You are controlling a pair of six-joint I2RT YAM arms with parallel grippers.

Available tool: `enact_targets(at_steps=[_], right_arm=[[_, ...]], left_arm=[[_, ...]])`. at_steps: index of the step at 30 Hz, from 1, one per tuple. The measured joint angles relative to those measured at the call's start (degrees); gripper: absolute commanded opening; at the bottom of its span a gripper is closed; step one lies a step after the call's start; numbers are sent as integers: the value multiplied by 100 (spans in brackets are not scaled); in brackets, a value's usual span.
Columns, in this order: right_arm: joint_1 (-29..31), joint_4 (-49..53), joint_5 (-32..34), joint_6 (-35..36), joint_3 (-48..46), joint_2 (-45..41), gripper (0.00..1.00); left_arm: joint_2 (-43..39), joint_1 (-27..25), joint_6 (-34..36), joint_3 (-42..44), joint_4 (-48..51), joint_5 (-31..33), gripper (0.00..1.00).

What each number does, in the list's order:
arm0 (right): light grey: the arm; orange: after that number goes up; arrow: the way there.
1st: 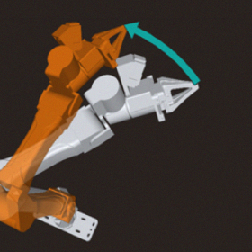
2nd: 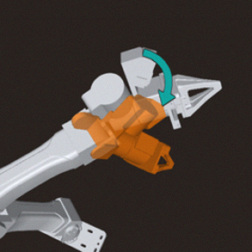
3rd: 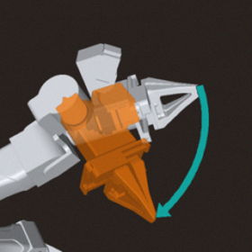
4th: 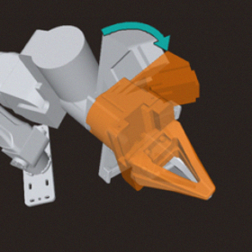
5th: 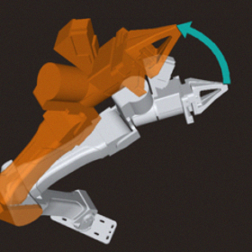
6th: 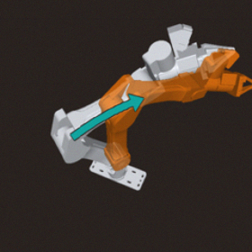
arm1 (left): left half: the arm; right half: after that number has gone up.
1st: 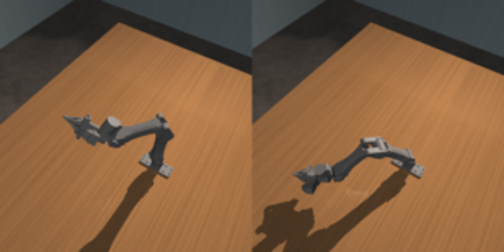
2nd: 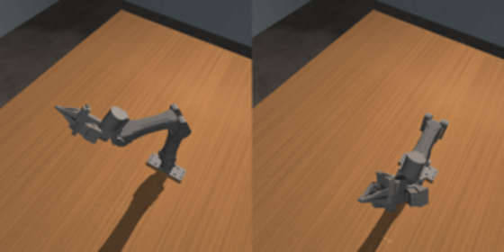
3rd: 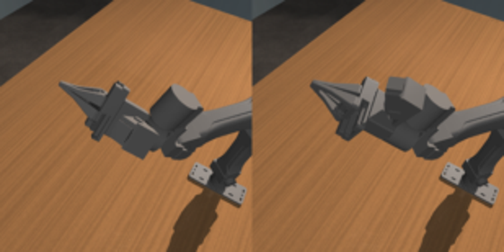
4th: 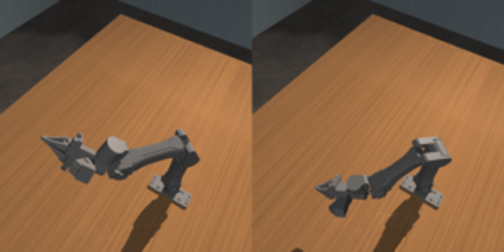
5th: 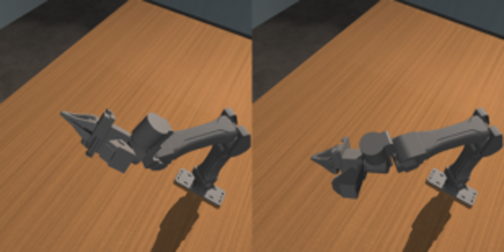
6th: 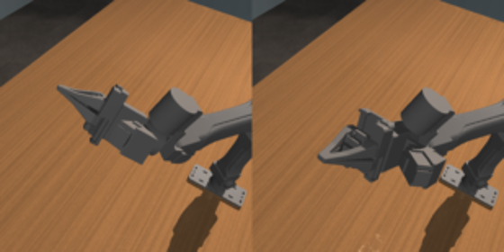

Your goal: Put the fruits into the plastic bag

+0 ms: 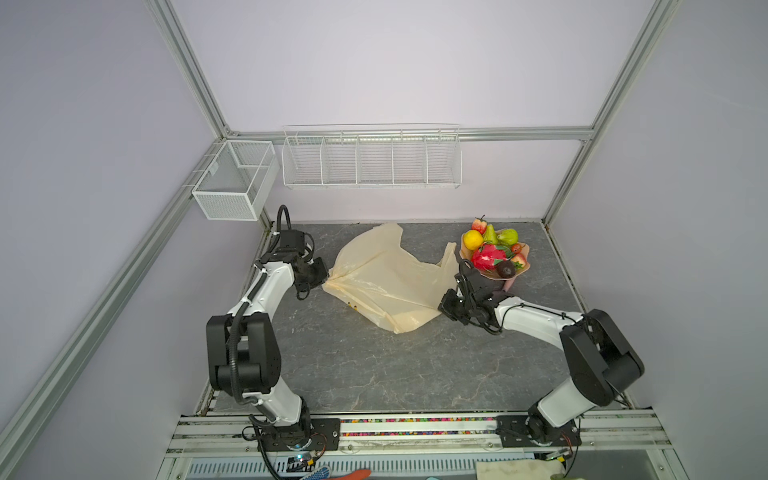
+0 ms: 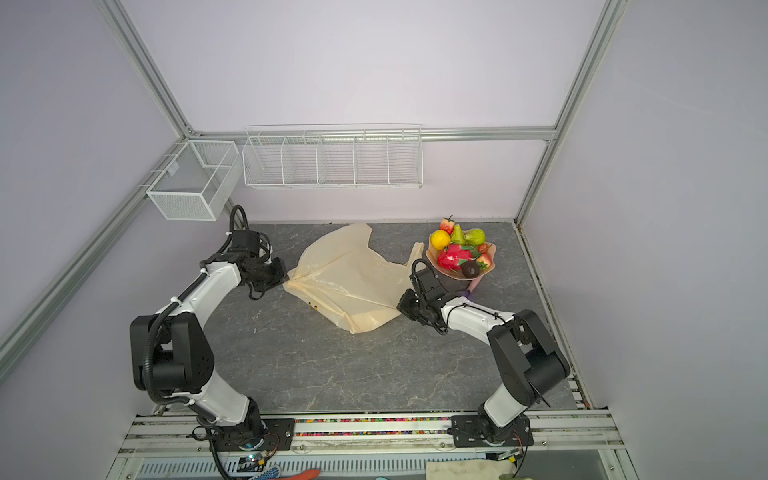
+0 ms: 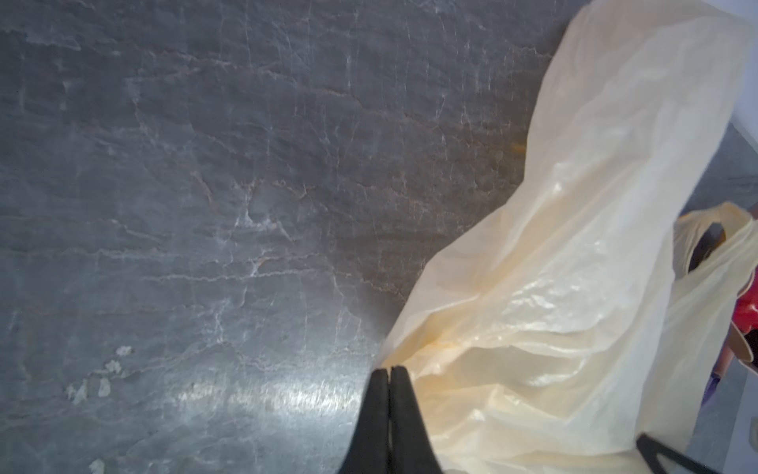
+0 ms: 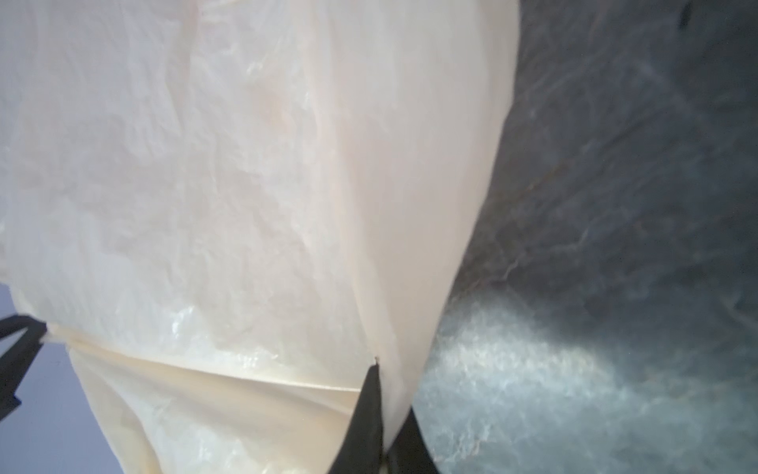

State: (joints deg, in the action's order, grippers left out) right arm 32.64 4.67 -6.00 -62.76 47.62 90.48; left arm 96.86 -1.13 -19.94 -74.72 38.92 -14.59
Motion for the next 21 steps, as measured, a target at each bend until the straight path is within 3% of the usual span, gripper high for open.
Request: enact_targets(at_steps=[4, 8, 11, 17, 21], right_arm=[[684, -55, 599, -973, -348, -321, 8], [1530, -83, 1412, -2179, -474, -330, 13], [2068, -175, 1965, -2844, -448, -262, 13], [2621, -282, 2796, -3703, -363, -153, 17], [2789, -286, 3069, -4070, -358, -153, 18]], left_arm=[[490, 52, -195, -461, -127, 46, 48], [424, 179, -728, -544, -243, -20, 72], [-385, 192, -1362, -37, -225, 15, 85], [-3191, 13, -2481, 1687, -46, -68, 88], [-4616, -629, -3550, 3163, -26, -24, 88]])
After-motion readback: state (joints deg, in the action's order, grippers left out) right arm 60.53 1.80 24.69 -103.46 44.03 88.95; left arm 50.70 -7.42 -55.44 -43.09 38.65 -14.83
